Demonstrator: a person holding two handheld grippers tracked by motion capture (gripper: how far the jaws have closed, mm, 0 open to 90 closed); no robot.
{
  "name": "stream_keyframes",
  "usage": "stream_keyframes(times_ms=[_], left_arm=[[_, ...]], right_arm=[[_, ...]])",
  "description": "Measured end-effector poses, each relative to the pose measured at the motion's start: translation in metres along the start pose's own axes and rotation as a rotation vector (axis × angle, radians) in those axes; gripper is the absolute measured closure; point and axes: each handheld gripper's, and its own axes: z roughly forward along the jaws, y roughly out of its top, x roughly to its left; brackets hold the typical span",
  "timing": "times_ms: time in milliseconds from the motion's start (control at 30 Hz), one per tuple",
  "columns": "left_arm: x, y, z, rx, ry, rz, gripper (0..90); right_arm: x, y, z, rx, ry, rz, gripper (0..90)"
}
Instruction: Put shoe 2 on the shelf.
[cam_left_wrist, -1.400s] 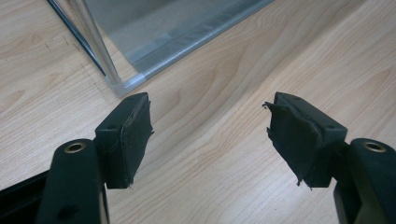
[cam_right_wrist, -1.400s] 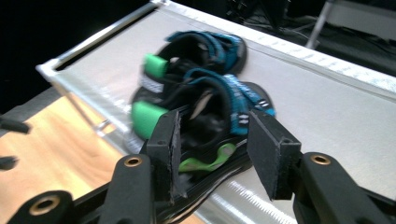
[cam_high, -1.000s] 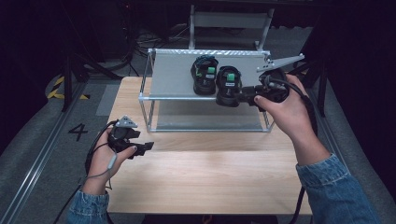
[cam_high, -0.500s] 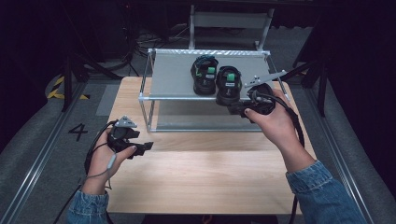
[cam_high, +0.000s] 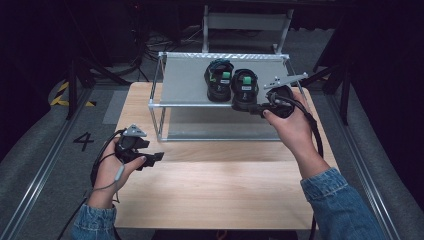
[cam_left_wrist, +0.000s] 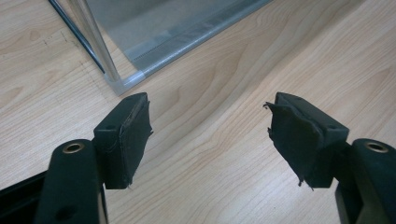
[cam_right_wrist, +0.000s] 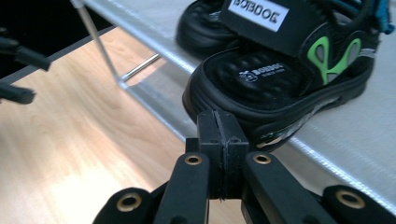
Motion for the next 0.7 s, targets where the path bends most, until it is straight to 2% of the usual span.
stream_keyframes(times_ms=[167, 333, 433, 533, 700], left_arm=[[0.001, 0.0, 0.0, 0.001, -0.002, -0.007, 29.6], [0.001, 0.0, 0.0, 0.011, -0.001, -0.007, 29.7], [0.0, 0.0, 0.001, 0.0, -0.001, -0.007, 29.7], [0.0, 0.0, 0.001, 0.005, -0.002, -0.007, 29.7], [0.001, -0.001, 0.001, 0.004, 0.003, -0.006, 29.6]], right_arm=[[-0.012, 0.0, 0.006, -0.027, -0.021, 0.029, 90.0], [-0.019, 0.003, 0.008, -0.051, -0.044, 0.05, 90.0], [-0.023, 0.004, 0.009, -0.067, -0.052, 0.062, 89.7], [-0.021, 0.003, 0.007, -0.074, -0.064, 0.05, 90.0], [-0.006, -0.001, 0.01, -0.073, -0.006, 0.032, 90.0]])
